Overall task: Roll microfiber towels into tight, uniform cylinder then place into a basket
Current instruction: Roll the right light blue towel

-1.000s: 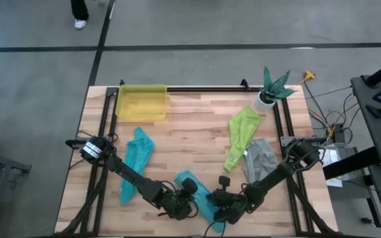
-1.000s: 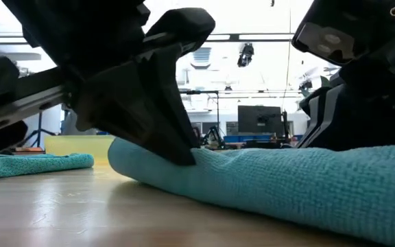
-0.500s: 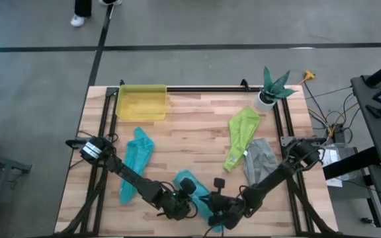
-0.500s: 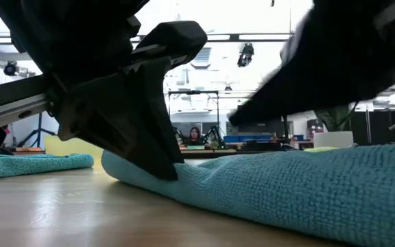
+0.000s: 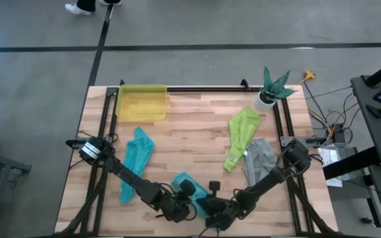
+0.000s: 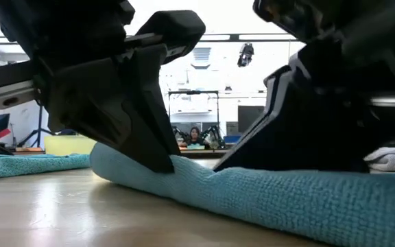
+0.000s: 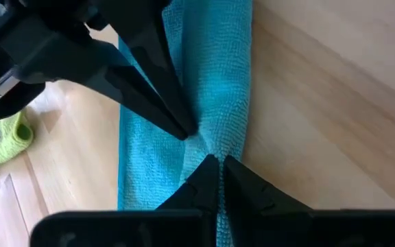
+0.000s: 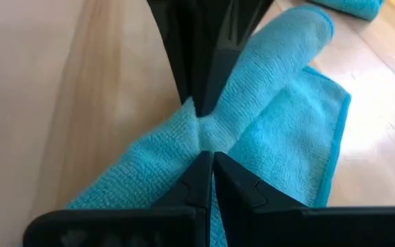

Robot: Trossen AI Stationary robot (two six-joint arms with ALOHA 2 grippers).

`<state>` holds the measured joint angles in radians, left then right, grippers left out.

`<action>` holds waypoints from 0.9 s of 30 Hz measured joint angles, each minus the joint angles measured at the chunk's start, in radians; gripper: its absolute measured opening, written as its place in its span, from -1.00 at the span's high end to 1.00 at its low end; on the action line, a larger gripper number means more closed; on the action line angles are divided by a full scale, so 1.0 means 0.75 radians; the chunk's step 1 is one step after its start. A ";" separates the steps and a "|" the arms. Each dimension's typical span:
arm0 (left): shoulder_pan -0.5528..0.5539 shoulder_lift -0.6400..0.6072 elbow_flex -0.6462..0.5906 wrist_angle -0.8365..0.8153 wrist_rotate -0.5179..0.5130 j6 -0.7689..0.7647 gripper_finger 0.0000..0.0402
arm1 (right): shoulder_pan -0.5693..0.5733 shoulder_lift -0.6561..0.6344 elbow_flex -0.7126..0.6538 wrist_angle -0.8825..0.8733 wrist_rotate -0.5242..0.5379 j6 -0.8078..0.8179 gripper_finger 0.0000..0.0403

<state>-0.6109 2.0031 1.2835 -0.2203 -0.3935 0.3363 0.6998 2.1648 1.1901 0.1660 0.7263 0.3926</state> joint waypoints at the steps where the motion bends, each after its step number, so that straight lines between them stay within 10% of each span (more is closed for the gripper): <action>1: -0.002 -0.002 0.000 0.000 -0.001 0.000 1.00 | 0.000 -0.001 0.000 0.004 0.000 0.005 0.94; 27: 0.021 -0.014 -0.019 0.056 -0.044 -0.066 1.00 | -0.012 -0.005 -0.009 0.105 -0.180 0.010 0.94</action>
<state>-0.5951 1.9926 1.2692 -0.1780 -0.4262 0.2867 0.6907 2.1612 1.1831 0.2447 0.5915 0.3999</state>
